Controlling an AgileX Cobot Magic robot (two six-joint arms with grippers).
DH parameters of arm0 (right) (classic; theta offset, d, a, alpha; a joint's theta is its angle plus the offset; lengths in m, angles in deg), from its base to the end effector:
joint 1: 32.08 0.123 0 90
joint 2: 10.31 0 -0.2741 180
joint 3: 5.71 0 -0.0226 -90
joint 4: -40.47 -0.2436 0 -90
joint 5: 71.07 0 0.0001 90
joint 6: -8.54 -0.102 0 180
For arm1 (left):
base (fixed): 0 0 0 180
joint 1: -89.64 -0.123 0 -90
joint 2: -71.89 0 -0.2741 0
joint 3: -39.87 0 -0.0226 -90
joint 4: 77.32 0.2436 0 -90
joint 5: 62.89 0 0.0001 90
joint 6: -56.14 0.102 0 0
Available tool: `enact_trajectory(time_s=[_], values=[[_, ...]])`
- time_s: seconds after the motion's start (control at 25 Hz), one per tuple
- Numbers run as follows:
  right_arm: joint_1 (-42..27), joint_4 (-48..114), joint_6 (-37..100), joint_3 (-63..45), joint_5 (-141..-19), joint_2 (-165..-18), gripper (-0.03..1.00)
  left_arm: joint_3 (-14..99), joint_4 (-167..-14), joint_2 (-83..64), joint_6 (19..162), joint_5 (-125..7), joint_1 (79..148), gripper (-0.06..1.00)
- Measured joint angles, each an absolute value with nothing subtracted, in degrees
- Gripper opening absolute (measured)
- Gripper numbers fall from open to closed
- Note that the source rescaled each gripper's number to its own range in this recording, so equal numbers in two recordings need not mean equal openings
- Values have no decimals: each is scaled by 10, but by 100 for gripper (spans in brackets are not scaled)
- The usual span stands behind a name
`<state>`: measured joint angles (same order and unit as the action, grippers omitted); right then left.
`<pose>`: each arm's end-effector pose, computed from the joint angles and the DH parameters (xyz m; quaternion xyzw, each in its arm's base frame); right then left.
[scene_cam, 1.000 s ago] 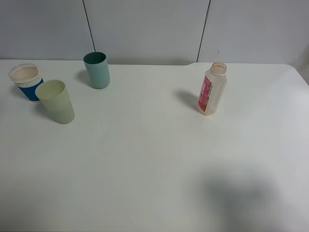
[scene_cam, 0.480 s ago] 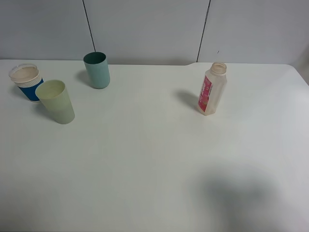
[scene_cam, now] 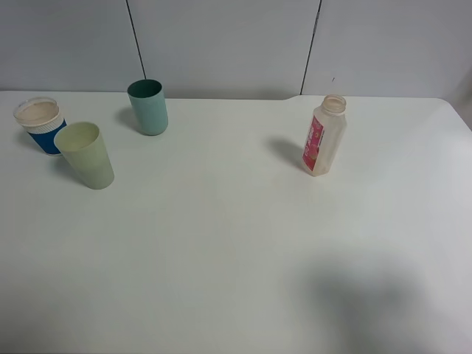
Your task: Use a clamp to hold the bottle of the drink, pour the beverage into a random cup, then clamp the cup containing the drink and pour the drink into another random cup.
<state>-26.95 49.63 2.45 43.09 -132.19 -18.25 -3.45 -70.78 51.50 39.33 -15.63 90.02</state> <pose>0.0106 -0.0133 0.2666 0.0102 0.8537 -0.0291 0.5198 0.0465 0.0082 0.3105 -0.1095 0.8154 -0.0287 0.5678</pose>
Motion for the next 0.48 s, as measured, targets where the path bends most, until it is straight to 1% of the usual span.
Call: enact_trajectory(time_s=[0.08,0.16,0.2,0.24,0.48], values=[[-270,496,24,431,-1322,-183,100,-16,-704,520,394,-82,900,97],[-270,496,24,431,-1322,-183,100,-11,-701,528,395,-58,900,97],[-270,496,24,431,-1322,-183,100,-11,-694,549,395,5,900,97],[-270,496,24,431,-1322,-183,100,-11,-693,558,395,30,900,97],[-270,496,24,431,-1322,-183,100,-18,-693,587,395,62,900,97]])
